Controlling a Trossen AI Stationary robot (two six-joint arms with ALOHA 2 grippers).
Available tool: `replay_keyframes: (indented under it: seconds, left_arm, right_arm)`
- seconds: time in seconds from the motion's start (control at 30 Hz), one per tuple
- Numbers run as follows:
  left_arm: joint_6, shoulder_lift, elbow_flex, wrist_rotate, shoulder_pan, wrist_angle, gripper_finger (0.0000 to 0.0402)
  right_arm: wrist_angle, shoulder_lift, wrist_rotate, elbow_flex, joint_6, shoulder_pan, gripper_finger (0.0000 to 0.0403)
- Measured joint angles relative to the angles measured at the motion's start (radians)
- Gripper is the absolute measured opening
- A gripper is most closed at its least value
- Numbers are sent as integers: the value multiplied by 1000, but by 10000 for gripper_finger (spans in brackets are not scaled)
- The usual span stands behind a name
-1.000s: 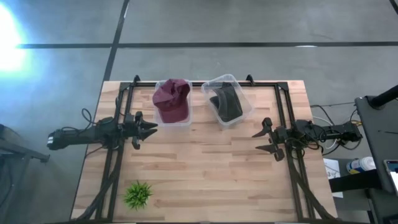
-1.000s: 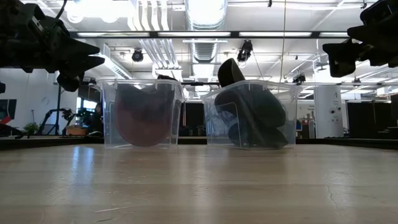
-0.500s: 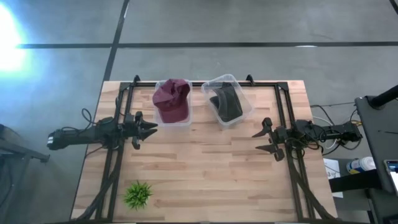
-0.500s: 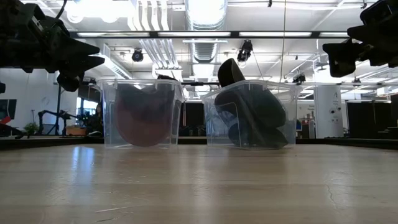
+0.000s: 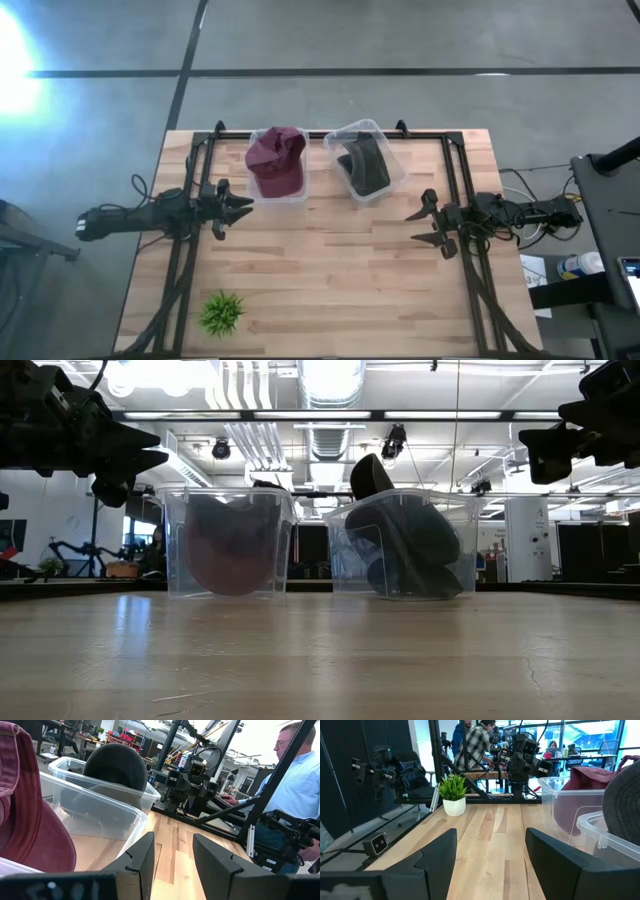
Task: Pick & Place hat
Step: Return to Home Position
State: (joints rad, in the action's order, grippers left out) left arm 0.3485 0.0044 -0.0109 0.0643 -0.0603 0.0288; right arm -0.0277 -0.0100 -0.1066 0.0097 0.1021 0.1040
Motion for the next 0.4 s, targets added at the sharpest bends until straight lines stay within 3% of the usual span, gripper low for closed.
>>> replay_keyframes:
  seconds: [0.4]
  left_arm:
    - [0,0,0,0,0,0,128]
  right_arm:
    - [0,0,0,0,-4,0,233]
